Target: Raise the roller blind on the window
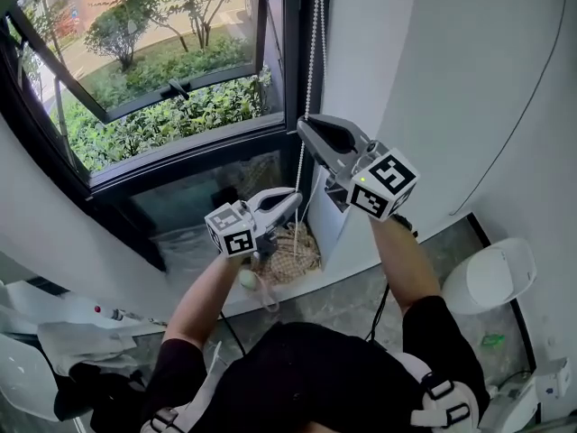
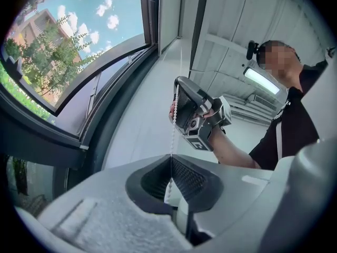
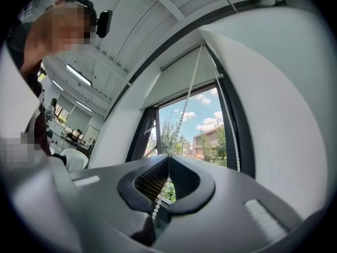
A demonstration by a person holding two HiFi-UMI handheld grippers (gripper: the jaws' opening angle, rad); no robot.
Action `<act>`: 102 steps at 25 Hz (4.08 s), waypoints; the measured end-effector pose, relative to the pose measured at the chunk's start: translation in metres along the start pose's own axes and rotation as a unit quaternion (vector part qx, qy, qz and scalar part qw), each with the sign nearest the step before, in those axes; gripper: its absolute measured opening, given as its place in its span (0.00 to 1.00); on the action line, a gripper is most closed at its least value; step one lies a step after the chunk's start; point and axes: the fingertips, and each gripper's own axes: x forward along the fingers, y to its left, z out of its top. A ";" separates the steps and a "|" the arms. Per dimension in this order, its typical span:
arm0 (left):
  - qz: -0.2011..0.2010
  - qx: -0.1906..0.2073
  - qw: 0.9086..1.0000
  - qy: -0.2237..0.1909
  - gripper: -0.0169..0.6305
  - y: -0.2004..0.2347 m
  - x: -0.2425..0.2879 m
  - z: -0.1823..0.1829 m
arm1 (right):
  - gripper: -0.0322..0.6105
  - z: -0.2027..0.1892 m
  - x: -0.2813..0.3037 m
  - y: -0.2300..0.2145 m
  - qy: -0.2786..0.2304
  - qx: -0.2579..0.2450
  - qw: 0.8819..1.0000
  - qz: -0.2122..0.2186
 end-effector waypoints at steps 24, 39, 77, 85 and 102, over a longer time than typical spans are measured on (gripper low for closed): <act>-0.013 0.035 0.999 0.001 0.24 -0.001 -0.004 0.051 | 0.06 -0.146 -0.062 0.023 0.098 0.110 0.989 -0.004; -0.111 0.056 0.990 -0.071 0.24 -0.027 0.067 0.180 | 0.06 -0.145 -0.059 0.032 0.108 0.098 0.989 0.017; 0.032 0.011 0.999 -0.007 0.16 -0.015 0.039 -0.006 | 0.32 -0.262 -0.149 0.078 0.205 0.148 0.967 0.020; 0.141 0.009 0.989 -0.034 0.22 -0.007 0.015 -0.015 | 0.33 -0.241 -0.175 0.074 0.157 0.174 0.971 0.040; 0.226 0.033 0.971 -0.063 0.23 -0.096 -0.134 -0.012 | 0.22 -0.191 -0.190 0.149 0.095 0.213 0.972 -0.003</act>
